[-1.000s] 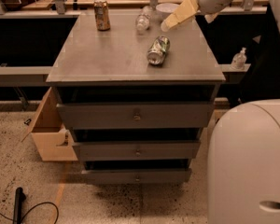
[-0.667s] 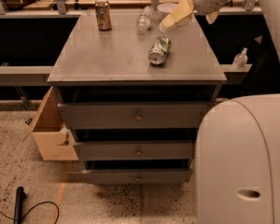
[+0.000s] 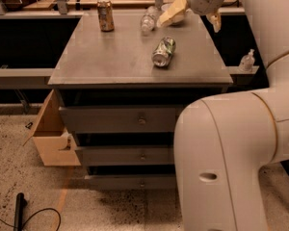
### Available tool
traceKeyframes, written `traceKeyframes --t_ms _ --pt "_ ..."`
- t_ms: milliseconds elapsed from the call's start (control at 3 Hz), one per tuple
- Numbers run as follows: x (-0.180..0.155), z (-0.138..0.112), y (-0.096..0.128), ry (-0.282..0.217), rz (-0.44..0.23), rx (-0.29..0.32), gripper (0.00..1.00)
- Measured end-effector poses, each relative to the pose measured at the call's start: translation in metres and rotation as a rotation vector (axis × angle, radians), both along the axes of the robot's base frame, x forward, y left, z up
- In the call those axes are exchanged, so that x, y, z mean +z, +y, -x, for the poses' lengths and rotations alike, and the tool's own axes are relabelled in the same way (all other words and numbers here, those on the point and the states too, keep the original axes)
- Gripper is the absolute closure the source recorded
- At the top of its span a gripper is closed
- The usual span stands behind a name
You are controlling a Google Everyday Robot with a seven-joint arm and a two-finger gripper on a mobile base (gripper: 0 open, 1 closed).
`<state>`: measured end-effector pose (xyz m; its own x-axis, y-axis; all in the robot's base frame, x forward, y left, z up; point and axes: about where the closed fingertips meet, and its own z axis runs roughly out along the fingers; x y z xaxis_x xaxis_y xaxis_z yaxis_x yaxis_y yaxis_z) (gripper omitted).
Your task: Place green can upright
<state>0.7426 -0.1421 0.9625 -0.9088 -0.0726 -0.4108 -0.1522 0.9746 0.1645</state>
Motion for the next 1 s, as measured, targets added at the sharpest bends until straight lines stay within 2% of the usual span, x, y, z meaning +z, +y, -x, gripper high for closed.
traceKeyframes --t_ms 333,667,1000 --pt "-0.013 -0.015 0.01 0.037 0.022 -0.146 0.0" --pt "-0.047 -0.036 0.032 0.083 0.069 -0.241 0.0" --pt "-0.066 -0.047 0.043 0.093 0.088 -0.264 0.0"
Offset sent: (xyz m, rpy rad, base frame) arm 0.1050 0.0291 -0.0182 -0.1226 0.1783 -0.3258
